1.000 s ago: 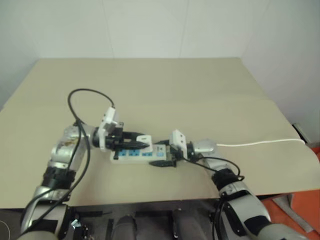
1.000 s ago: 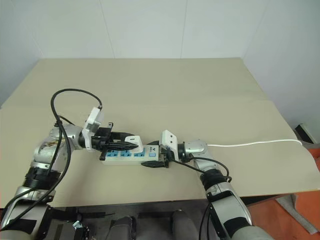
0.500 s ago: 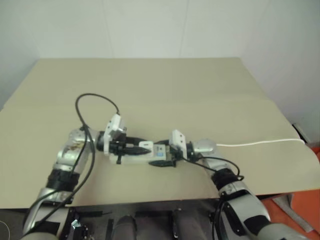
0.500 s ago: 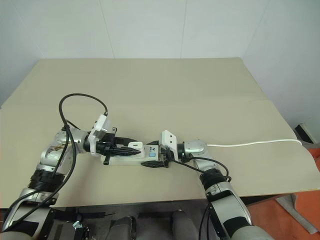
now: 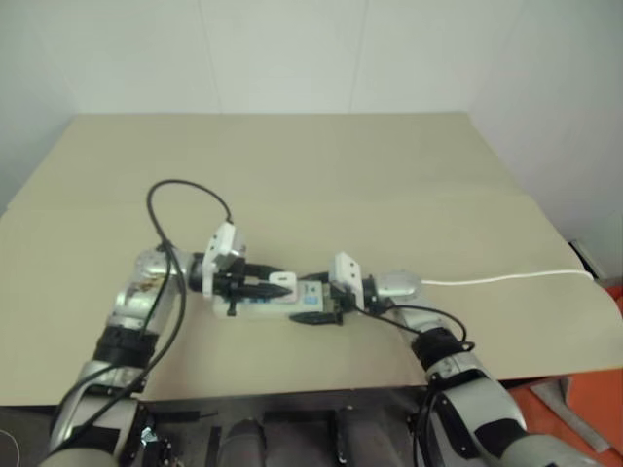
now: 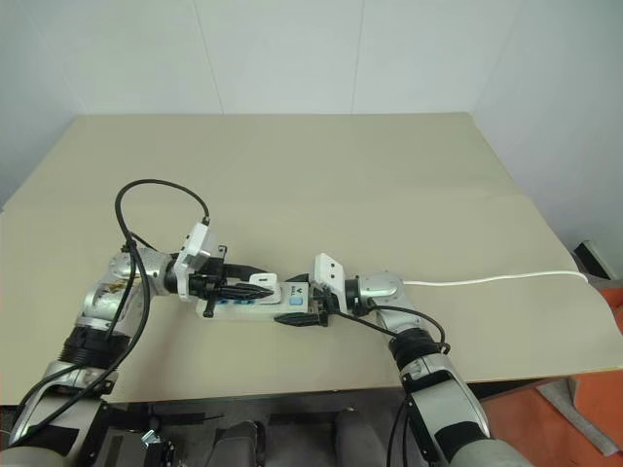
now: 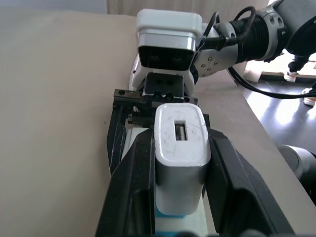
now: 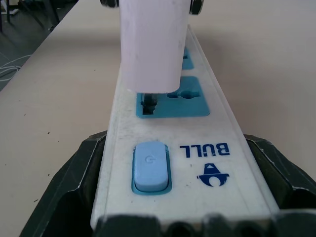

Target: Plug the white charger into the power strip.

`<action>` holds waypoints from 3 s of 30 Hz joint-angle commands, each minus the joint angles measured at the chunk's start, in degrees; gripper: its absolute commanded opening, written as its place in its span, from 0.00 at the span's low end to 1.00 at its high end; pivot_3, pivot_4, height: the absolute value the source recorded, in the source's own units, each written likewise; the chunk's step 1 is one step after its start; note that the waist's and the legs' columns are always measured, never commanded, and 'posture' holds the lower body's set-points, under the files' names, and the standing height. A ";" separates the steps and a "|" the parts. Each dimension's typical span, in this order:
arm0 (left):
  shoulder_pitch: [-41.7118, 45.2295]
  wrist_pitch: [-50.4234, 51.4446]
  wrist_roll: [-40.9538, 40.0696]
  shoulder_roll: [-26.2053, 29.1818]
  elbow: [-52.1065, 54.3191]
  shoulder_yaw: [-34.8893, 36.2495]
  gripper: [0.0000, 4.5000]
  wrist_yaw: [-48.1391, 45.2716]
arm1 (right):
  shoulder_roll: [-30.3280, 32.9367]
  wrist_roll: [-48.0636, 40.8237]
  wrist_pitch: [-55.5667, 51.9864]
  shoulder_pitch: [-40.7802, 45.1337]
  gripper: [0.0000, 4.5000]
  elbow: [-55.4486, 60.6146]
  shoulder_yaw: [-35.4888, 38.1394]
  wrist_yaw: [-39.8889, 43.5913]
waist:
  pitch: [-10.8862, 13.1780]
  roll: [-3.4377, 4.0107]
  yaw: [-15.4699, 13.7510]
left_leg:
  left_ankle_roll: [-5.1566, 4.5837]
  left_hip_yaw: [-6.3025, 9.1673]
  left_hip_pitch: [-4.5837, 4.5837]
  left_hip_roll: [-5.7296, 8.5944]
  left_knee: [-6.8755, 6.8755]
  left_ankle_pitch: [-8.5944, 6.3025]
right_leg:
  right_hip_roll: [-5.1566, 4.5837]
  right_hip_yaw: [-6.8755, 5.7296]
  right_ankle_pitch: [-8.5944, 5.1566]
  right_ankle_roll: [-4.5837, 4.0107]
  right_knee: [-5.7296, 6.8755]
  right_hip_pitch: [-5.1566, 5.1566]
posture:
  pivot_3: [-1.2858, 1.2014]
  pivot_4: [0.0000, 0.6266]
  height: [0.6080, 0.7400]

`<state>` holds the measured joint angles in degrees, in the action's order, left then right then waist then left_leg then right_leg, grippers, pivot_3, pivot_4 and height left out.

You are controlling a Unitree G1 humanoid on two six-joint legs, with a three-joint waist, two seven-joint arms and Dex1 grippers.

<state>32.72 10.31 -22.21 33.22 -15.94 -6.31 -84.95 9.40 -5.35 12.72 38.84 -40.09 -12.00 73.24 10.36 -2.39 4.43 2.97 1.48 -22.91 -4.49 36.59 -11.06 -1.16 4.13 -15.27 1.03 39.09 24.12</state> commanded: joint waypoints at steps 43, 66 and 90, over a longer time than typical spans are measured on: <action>5.17 9.16 -8.81 6.62 12.30 5.40 0.99 -1.56 | -1.42 -0.34 1.40 1.04 0.76 -0.38 -1.29 0.79 | -0.07 0.02 0.90 | -0.01 0.04 -0.07 0.00 -0.09 0.00 | 0.00 -0.03 -0.04 0.06 -0.02 0.05 | 0.52 0.24 1.00; -20.35 18.32 -22.10 22.22 30.67 33.32 1.00 4.64 | 5.20 -3.06 -2.07 -1.03 0.99 11.05 1.16 1.68 | 0.06 0.12 0.67 | 0.00 -0.05 0.01 -0.04 -0.29 0.00 | -0.03 0.00 -0.08 0.06 -0.12 0.09 | 0.52 0.24 1.00; -36.89 18.10 -24.78 19.25 37.82 39.66 1.00 12.45 | 26.45 -13.34 -13.75 -8.10 0.99 28.27 10.11 2.67 | 0.10 0.14 -0.62 | 0.00 -0.16 0.01 -0.04 -0.29 0.00 | -0.07 0.04 -0.13 -0.01 -0.22 0.12 | 0.52 0.24 1.00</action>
<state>-4.29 28.85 -45.39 52.37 20.24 31.55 -72.78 35.31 -17.12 -0.74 29.97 -12.78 -3.30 75.92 10.46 -2.25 3.81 2.97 1.33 -22.90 -4.52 36.31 -11.06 -1.23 4.18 -15.40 1.02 38.87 24.23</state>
